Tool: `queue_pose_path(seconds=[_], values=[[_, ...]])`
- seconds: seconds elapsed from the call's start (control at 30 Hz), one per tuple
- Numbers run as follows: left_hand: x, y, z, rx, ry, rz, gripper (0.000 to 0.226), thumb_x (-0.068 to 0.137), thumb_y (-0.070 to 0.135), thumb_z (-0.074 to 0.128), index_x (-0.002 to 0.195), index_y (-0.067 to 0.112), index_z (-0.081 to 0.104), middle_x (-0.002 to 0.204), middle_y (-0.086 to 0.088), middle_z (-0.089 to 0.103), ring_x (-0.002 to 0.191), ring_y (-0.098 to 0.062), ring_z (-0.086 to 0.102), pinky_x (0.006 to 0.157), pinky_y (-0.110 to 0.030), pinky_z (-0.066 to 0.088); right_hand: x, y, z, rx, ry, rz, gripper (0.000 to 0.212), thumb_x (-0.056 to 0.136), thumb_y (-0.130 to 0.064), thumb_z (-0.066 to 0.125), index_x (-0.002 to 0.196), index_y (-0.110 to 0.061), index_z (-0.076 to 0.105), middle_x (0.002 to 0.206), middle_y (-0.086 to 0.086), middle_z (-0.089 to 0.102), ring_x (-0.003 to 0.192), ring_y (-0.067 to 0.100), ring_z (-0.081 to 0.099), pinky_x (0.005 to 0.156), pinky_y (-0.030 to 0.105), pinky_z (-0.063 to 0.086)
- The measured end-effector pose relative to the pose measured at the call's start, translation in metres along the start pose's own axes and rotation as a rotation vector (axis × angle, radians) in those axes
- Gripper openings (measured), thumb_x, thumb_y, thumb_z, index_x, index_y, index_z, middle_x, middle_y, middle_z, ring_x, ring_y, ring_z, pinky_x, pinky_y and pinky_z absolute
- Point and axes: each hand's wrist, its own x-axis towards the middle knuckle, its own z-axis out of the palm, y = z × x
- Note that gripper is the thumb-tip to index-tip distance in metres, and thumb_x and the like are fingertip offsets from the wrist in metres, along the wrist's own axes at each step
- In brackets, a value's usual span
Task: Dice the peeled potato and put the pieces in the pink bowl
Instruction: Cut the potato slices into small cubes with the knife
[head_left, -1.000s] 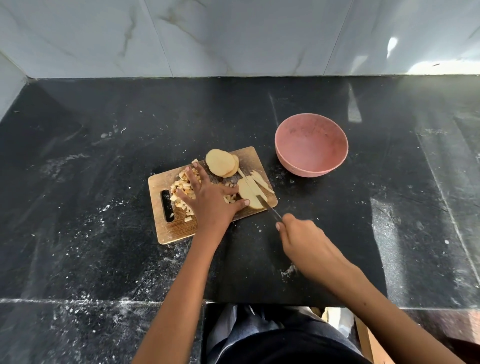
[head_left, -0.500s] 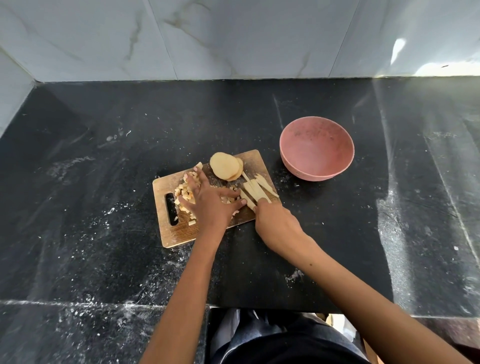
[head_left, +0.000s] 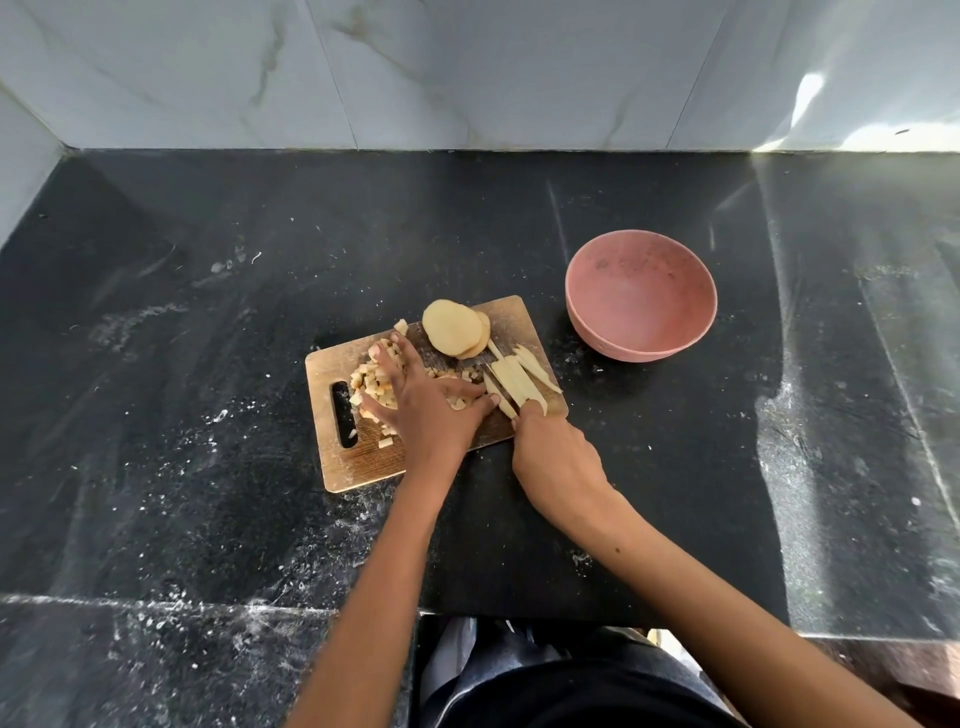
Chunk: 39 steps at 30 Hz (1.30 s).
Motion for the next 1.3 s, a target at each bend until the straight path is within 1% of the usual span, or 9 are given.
queue_pose_path(seconds=[0.23,0.37,0.63,0.8,0.93,1.07,1.13,1.23,1.3], values=[[0.000,0.002,0.001,-0.035,0.000,-0.040,0.012,0.073,0.031,0.081,0.079,0.027,0.073,0.161,0.001,0.000,0.145,-0.016,-0.021,0.108,-0.056,-0.025,0.001,-0.007,0.007,-0.007,0.050,0.041,0.031,0.098,-0.004,0.035,0.129,-0.005,0.036,0.118,0.015,0.061,0.105,0.031,0.061,0.070,0.034,0.037],[0.001,0.008,0.000,-0.035,-0.005,-0.081,0.014,0.071,0.031,0.083,0.077,0.029,0.071,0.161,0.000,0.002,0.146,-0.016,-0.019,0.107,-0.054,-0.025,0.000,-0.006,0.009,-0.005,0.048,0.061,0.034,0.098,-0.004,0.035,0.131,-0.005,0.034,0.118,0.015,0.061,0.105,0.032,0.062,0.069,0.034,0.038],[0.002,0.009,0.001,-0.037,-0.016,-0.079,0.014,0.072,0.029,0.083,0.082,0.027,0.073,0.161,0.000,0.000,0.146,-0.017,-0.020,0.103,-0.049,-0.028,-0.004,-0.004,0.010,-0.033,0.055,0.064,0.029,0.098,-0.004,0.035,0.127,-0.005,0.037,0.117,0.015,0.061,0.104,0.031,0.063,0.068,0.034,0.038],[0.003,0.009,-0.001,-0.025,-0.043,-0.083,0.013,0.073,0.031,0.082,0.083,0.027,0.074,0.161,0.002,-0.004,0.145,-0.017,-0.021,0.106,-0.053,-0.026,0.004,-0.011,0.006,0.005,0.042,0.077,0.031,0.098,-0.003,0.035,0.129,-0.005,0.037,0.121,0.016,0.059,0.111,0.033,0.057,0.078,0.036,0.041],[0.003,0.011,-0.001,-0.004,-0.036,-0.102,0.012,0.073,0.030,0.082,0.081,0.029,0.073,0.161,0.001,-0.004,0.146,-0.018,-0.020,0.106,-0.053,-0.025,-0.002,-0.004,0.008,-0.053,0.004,0.076,0.034,0.097,-0.003,0.037,0.131,-0.004,0.035,0.123,0.016,0.058,0.111,0.033,0.058,0.076,0.037,0.042],[0.004,0.013,-0.001,0.012,-0.060,-0.117,0.013,0.074,0.031,0.081,0.084,0.030,0.074,0.161,0.001,-0.006,0.145,-0.019,-0.021,0.106,-0.054,-0.024,-0.011,0.004,0.009,-0.057,-0.020,0.084,0.035,0.096,-0.001,0.036,0.131,-0.005,0.035,0.123,0.014,0.057,0.111,0.034,0.058,0.071,0.036,0.037],[0.005,0.013,-0.001,0.014,-0.064,-0.117,0.013,0.074,0.030,0.081,0.085,0.029,0.074,0.161,0.001,-0.006,0.145,-0.018,-0.021,0.107,-0.053,-0.023,-0.009,0.001,0.009,-0.030,-0.019,0.084,0.033,0.096,-0.002,0.037,0.129,-0.005,0.037,0.122,0.014,0.058,0.110,0.033,0.058,0.072,0.036,0.038],[0.004,0.013,-0.001,-0.001,-0.057,-0.104,0.013,0.074,0.028,0.081,0.086,0.027,0.075,0.162,0.000,-0.005,0.146,-0.018,-0.020,0.107,-0.055,-0.023,-0.006,-0.003,0.007,-0.002,0.006,0.079,0.029,0.097,-0.004,0.037,0.126,-0.004,0.040,0.122,0.015,0.058,0.111,0.032,0.058,0.080,0.037,0.043],[0.003,0.014,-0.002,0.004,-0.056,-0.106,0.013,0.074,0.028,0.081,0.086,0.027,0.075,0.162,0.000,-0.005,0.146,-0.019,-0.020,0.107,-0.055,-0.023,-0.006,-0.001,0.007,-0.004,0.003,0.071,0.028,0.098,-0.005,0.036,0.126,-0.004,0.040,0.122,0.016,0.058,0.112,0.033,0.057,0.078,0.037,0.042]])
